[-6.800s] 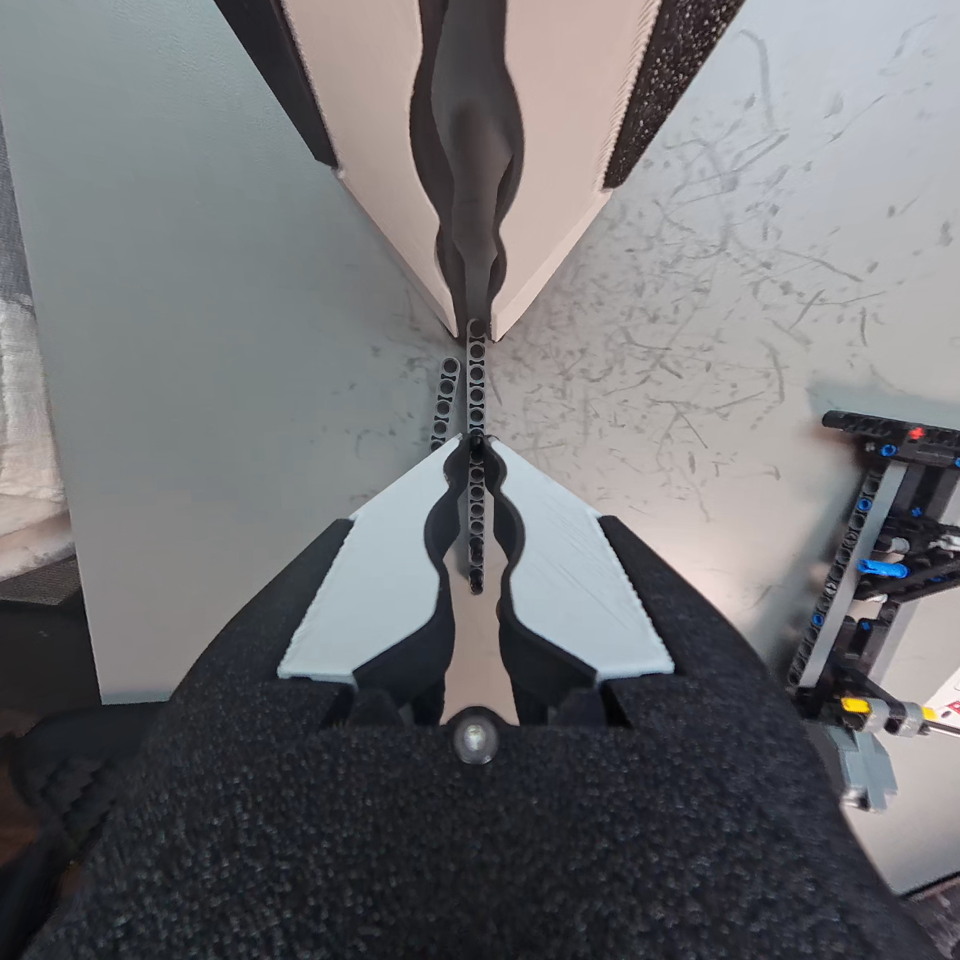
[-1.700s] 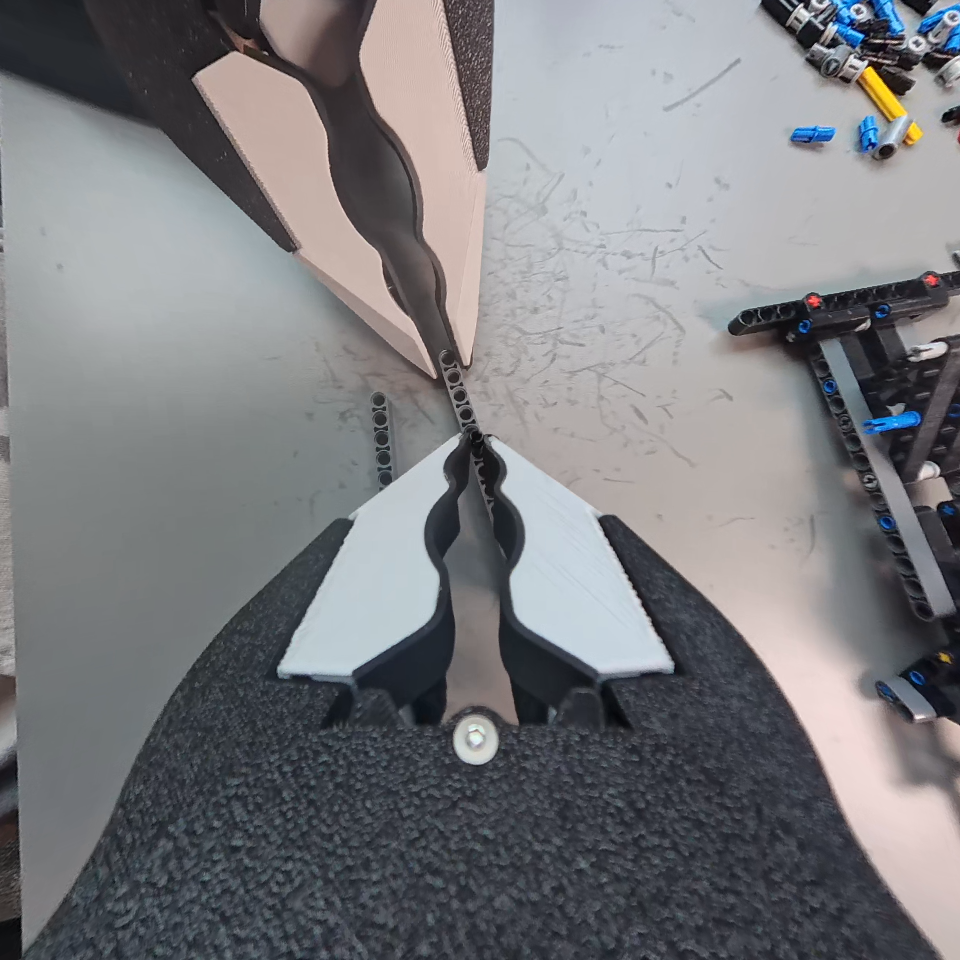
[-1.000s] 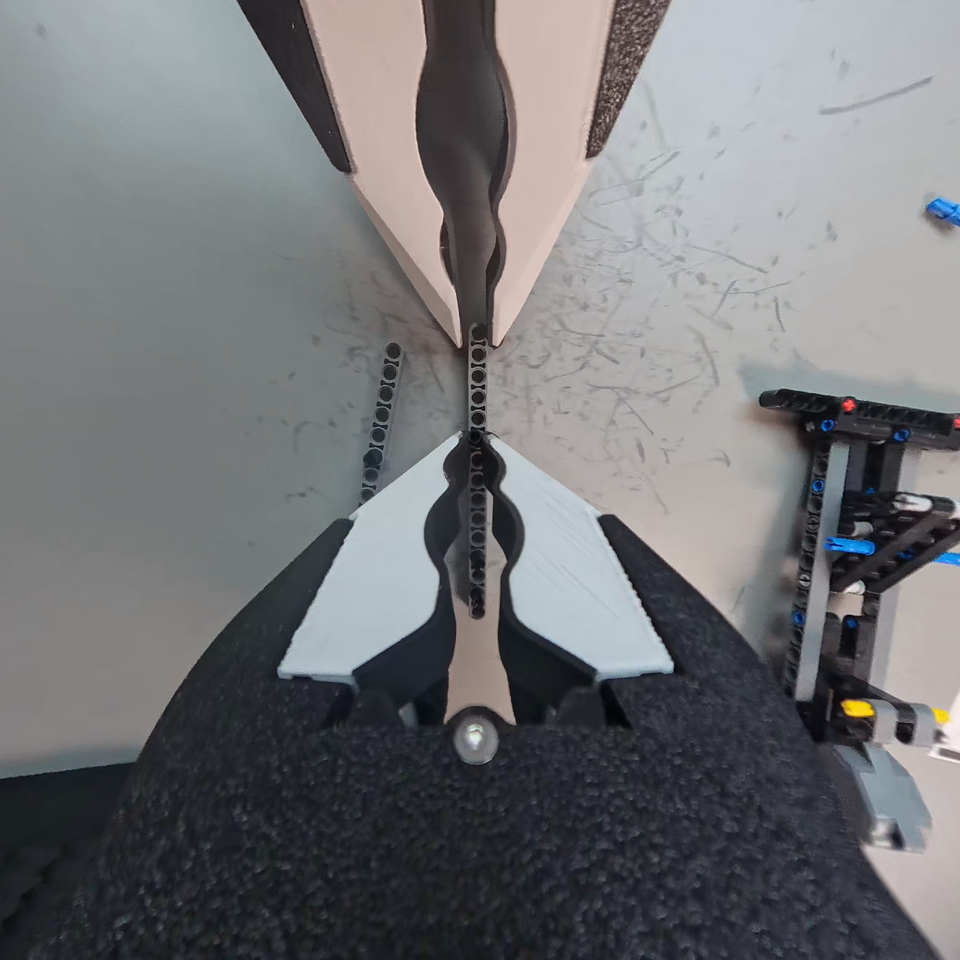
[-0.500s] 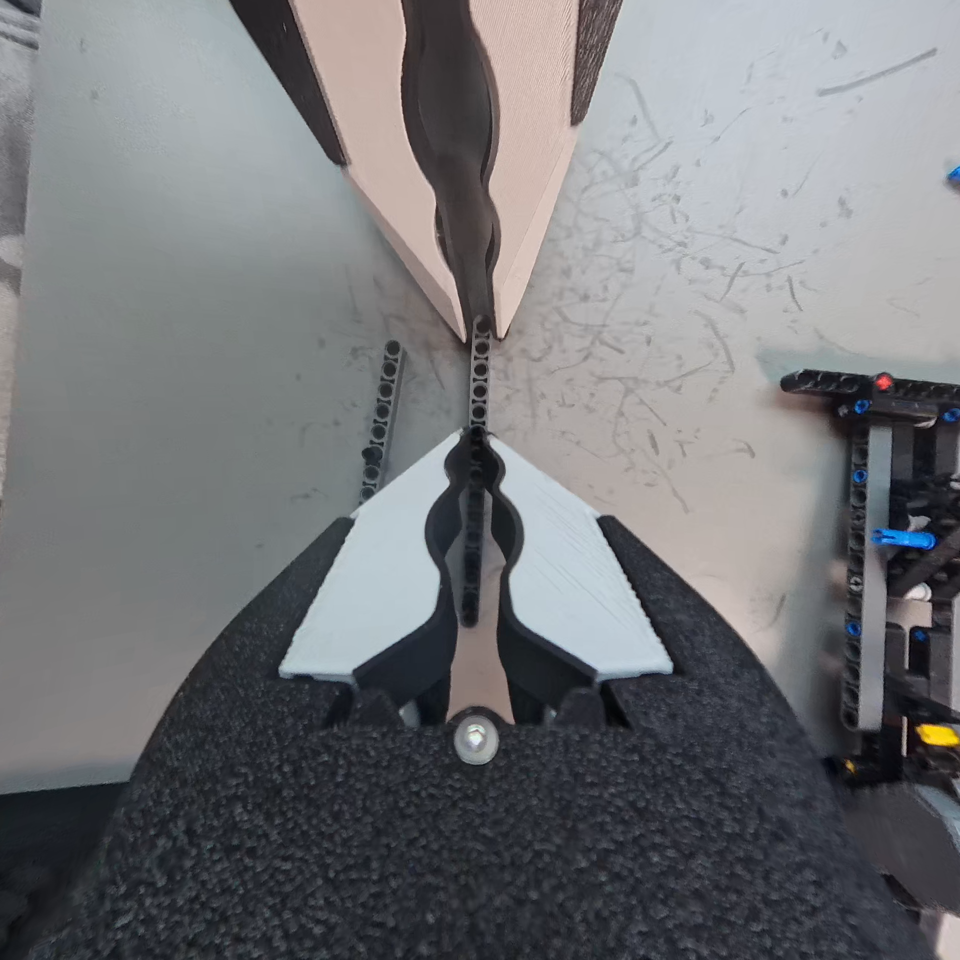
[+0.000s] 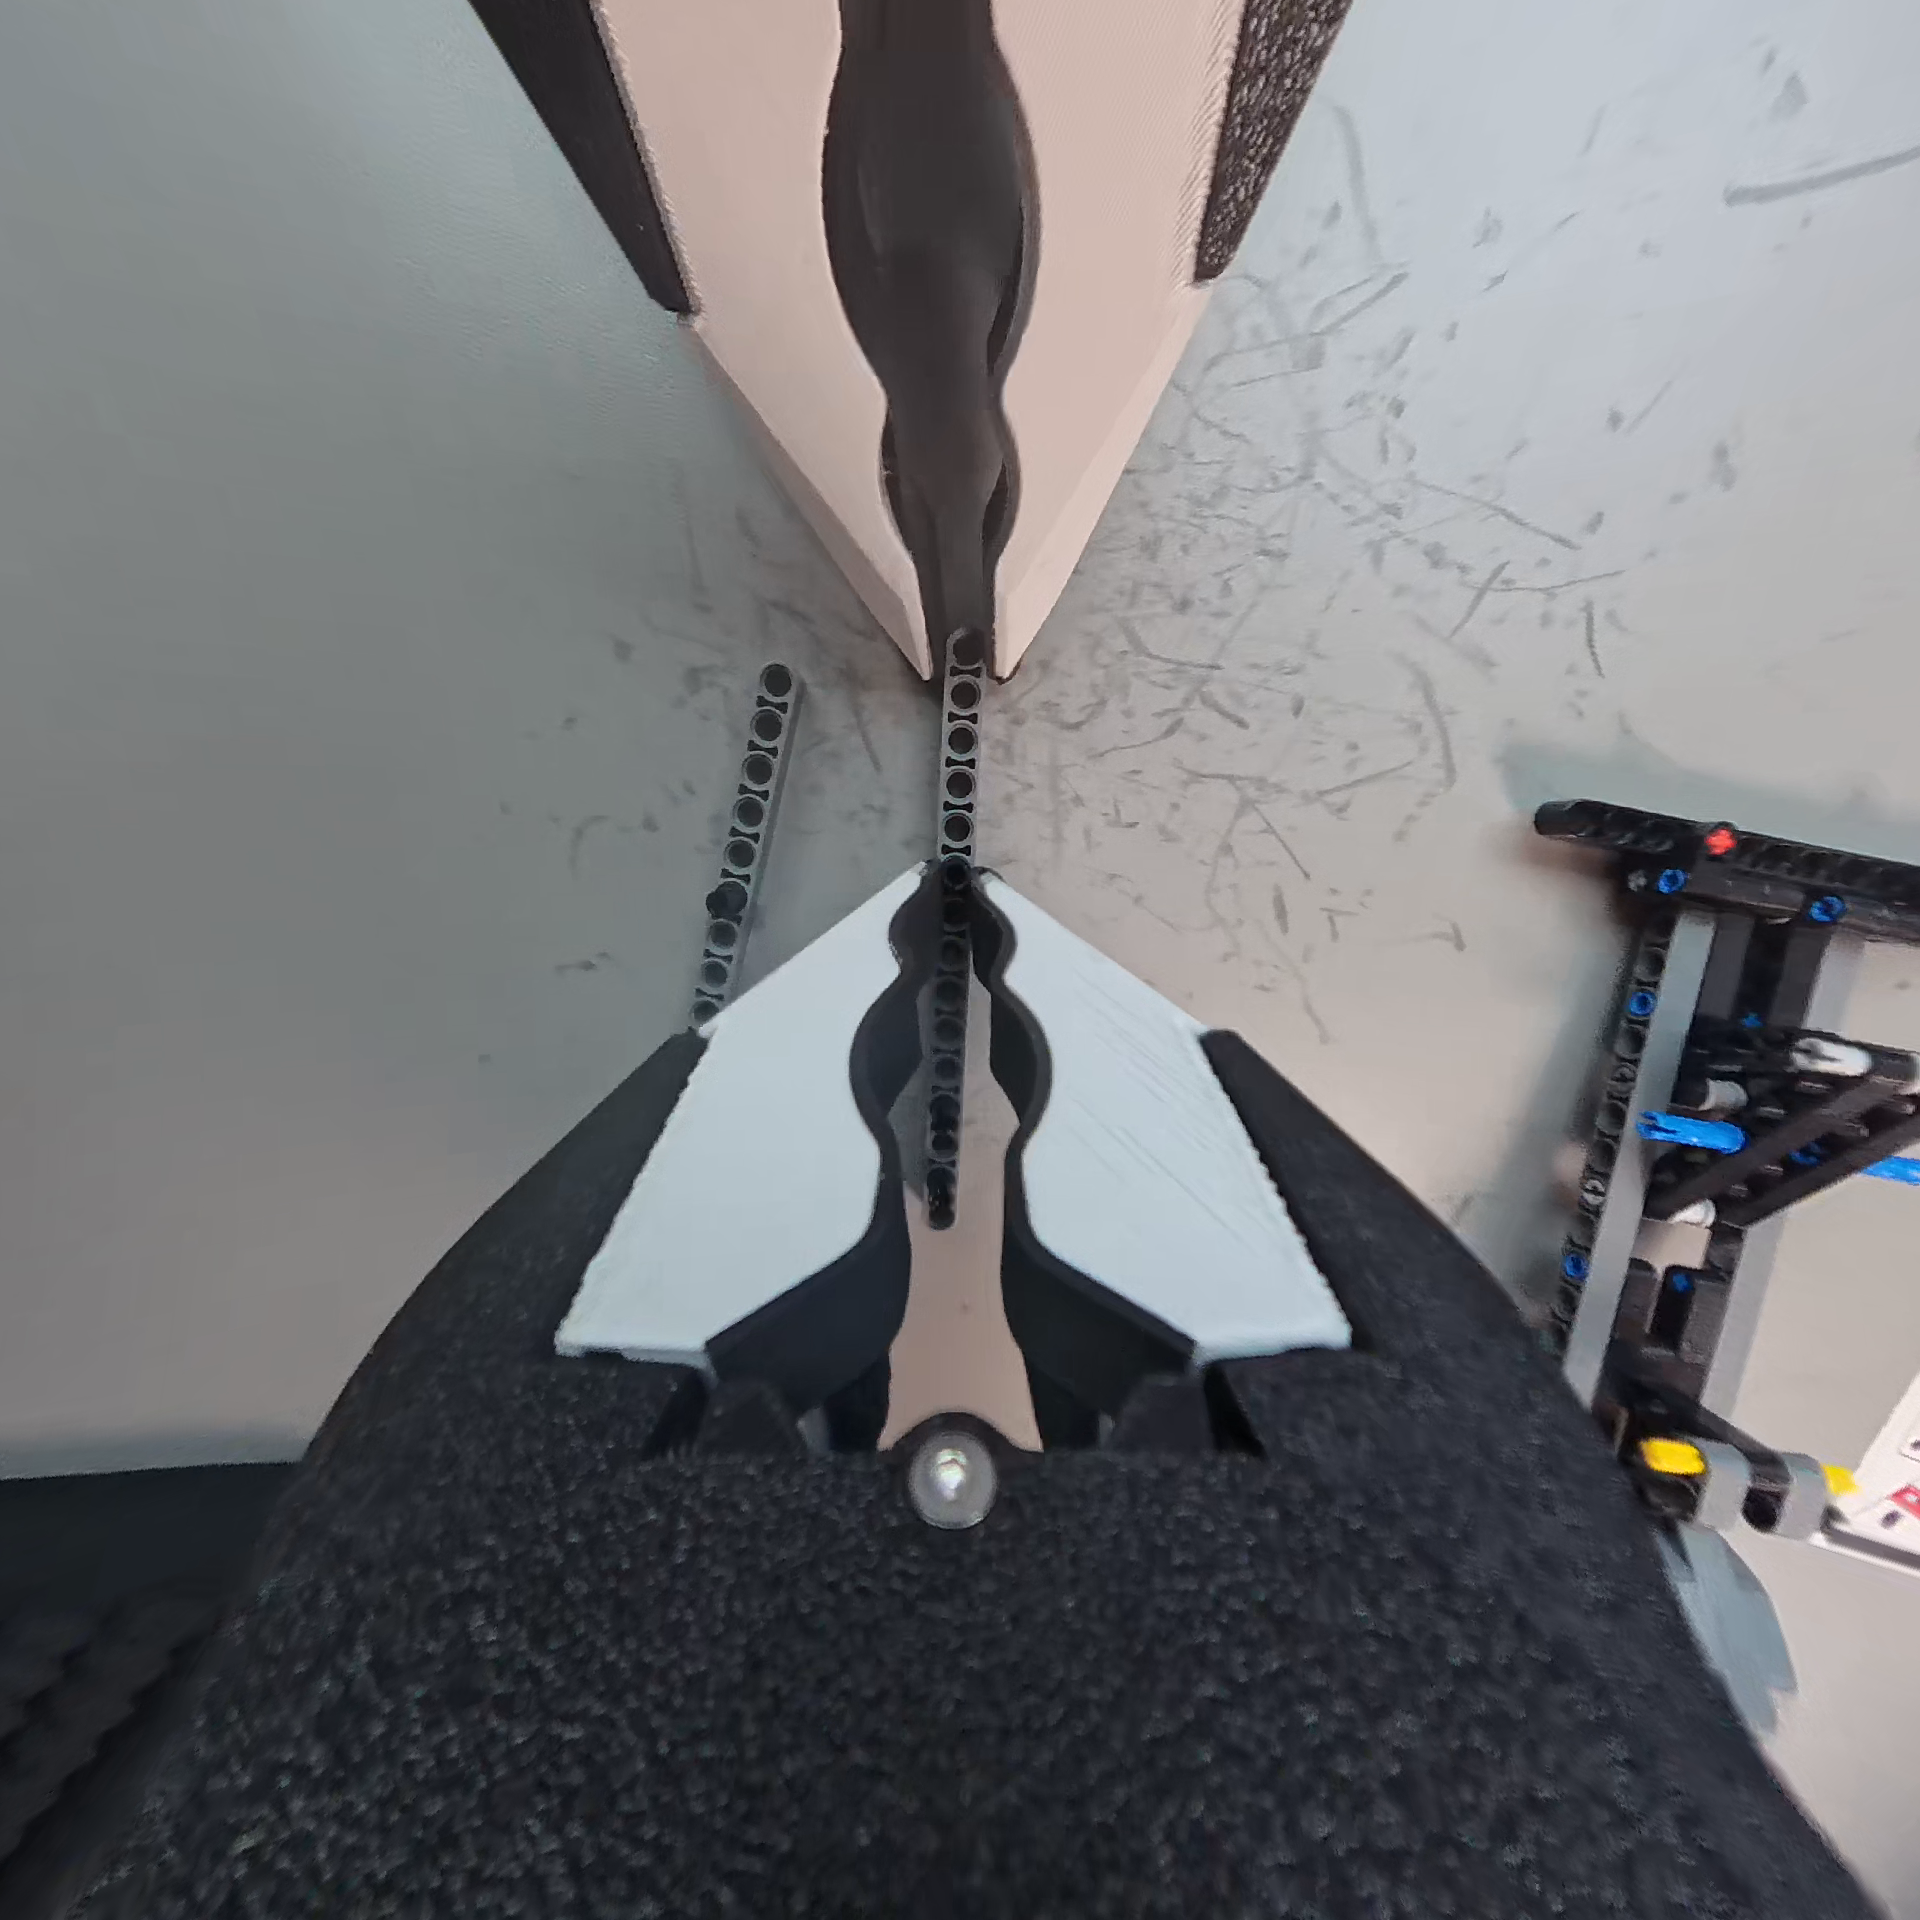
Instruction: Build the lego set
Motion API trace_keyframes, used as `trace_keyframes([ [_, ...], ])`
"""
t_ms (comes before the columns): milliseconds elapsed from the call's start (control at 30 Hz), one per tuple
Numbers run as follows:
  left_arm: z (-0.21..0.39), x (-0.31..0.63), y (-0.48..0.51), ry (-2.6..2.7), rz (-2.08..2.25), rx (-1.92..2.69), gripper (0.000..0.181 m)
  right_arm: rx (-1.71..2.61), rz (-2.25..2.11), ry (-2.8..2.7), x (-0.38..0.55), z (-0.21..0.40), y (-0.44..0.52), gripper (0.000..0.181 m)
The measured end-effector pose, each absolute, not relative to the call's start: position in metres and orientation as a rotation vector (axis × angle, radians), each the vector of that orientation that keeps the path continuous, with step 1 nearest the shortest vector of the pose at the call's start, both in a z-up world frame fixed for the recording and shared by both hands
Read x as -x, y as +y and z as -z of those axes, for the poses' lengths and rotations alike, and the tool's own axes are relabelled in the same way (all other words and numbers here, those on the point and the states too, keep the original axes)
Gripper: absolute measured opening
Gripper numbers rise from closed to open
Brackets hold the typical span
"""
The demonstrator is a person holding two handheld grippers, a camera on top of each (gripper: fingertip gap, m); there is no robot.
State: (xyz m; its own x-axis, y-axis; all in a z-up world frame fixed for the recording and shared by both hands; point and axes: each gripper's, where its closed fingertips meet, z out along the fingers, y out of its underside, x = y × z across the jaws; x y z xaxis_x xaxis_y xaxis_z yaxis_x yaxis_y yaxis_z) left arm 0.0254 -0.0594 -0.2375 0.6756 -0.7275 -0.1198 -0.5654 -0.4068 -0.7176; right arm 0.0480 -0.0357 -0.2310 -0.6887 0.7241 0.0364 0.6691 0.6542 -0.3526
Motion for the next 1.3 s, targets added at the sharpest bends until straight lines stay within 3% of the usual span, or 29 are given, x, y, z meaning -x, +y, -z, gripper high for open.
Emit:
trace_keyframes([
  [67, 0.238, -0.025, -0.059, 0.99, 0.275, 2.124, 0.009, 1.139, -0.515, -2.671, -0.049, 0.229, -0.036, 0.021],
  [133, 0.238, -0.025, -0.059, 0.991, 0.273, 2.123, 0.009, 1.171, -0.591, -2.608, -0.044, 0.222, -0.036, 0.024],
  [333, 0.238, -0.025, -0.059, 0.995, 0.262, 2.119, 0.009, 1.16, -0.562, -2.608, -0.046, 0.221, -0.036, 0.004],
  [833, 0.238, -0.025, -0.061, 1.003, 0.259, 2.116, 0.009, 1.024, -0.343, -2.822, -0.046, 0.229, -0.038, 0.003],
  [1067, 0.237, -0.023, -0.063, 1.03, 0.272, 2.105, 0.009, 1.016, -0.479, -2.595, -0.041, 0.226, -0.039, 0.009],
  [1300, 0.238, -0.023, -0.064, 1.049, 0.248, 2.09, 0.01, 1.074, -0.844, -2.008, -0.027, 0.165, -0.013, 0.021],
])
